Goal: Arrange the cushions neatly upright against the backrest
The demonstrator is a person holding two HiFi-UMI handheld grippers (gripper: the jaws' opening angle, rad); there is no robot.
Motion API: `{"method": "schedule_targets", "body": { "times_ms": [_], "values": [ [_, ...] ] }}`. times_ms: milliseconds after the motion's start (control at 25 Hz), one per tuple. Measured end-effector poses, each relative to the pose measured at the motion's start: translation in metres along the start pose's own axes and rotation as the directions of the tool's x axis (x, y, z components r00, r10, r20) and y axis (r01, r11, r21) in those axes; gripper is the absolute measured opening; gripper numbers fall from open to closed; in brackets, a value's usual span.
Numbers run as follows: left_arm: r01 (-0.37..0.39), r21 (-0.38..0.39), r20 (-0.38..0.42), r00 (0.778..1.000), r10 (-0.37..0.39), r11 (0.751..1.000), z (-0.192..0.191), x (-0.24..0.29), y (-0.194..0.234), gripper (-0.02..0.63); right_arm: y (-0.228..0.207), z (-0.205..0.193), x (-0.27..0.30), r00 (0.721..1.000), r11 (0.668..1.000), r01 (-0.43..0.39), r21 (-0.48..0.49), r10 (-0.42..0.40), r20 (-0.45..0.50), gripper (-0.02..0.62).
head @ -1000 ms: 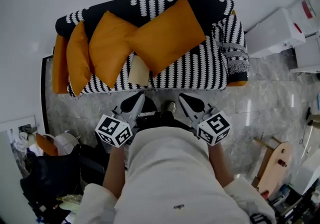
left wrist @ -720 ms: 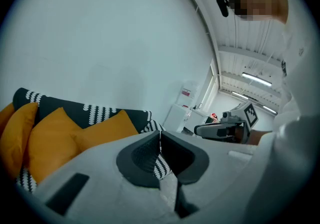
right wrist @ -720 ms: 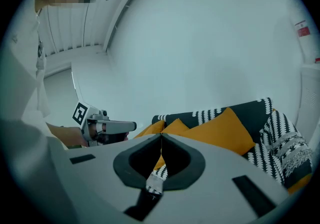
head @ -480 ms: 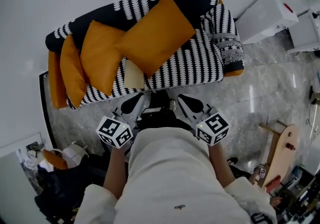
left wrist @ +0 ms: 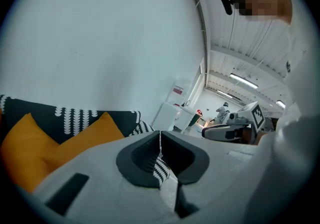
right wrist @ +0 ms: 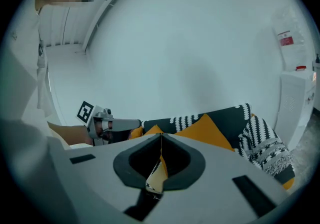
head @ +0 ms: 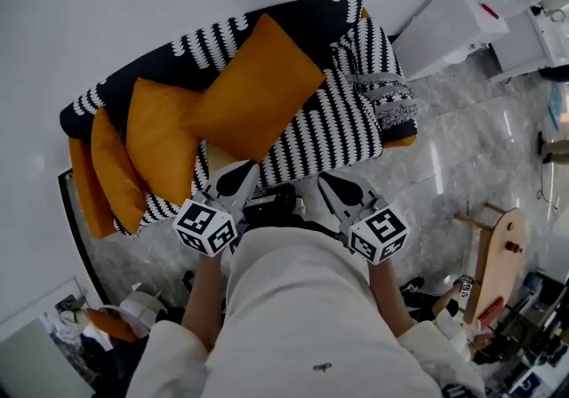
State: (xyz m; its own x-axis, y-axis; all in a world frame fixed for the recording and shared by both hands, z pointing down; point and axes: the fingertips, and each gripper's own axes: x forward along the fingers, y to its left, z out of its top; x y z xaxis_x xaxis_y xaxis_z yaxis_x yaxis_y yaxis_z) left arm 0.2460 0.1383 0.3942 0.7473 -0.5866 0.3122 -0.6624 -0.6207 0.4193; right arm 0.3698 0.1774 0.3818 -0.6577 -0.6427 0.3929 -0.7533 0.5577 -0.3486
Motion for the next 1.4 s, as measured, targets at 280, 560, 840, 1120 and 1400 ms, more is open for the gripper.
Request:
{"method": "schedule_targets", "body": {
  "times_ms": [280,560,840,1120,1400],
  "values": [
    [0.017,0.005,-0.056,0.998,-0.017,1.0,0.033,0.051,0.061,0.018,-0.025,0.045,0.047,0.999,0.999,0.033,-0.011,-0.033,-0.013,0.009],
    [-0.037,0.019,-0.141,0.989,0.039,0.999,0.025,0.069,0.142,0.02,-0.038,0.054,0.082,0.996,0.999,0.052,-0.008,-0.052,-0.076,0.009],
    [-0.204,-0.007,-0.216,0.956,0.198,0.979,-0.01,0.05,0.244,0.021,-0.038,0.057,0.113,0.988,0.999,0.035,-0.032,-0.039,-0.151,0.009],
    [-0.306,-0.029,-0.348,0.896,0.277,0.952,-0.057,0.044,0.321,0.151,-0.042,0.055,0.122,0.98,0.999,0.049,-0.014,-0.05,-0.193,0.009],
    [-0.418,-0.026,-0.464,0.81,0.359,0.908,-0.111,0.044,0.385,0.266,-0.052,0.044,0.117,0.97,0.998,0.061,0.011,-0.057,-0.238,0.009]
  ]
}}
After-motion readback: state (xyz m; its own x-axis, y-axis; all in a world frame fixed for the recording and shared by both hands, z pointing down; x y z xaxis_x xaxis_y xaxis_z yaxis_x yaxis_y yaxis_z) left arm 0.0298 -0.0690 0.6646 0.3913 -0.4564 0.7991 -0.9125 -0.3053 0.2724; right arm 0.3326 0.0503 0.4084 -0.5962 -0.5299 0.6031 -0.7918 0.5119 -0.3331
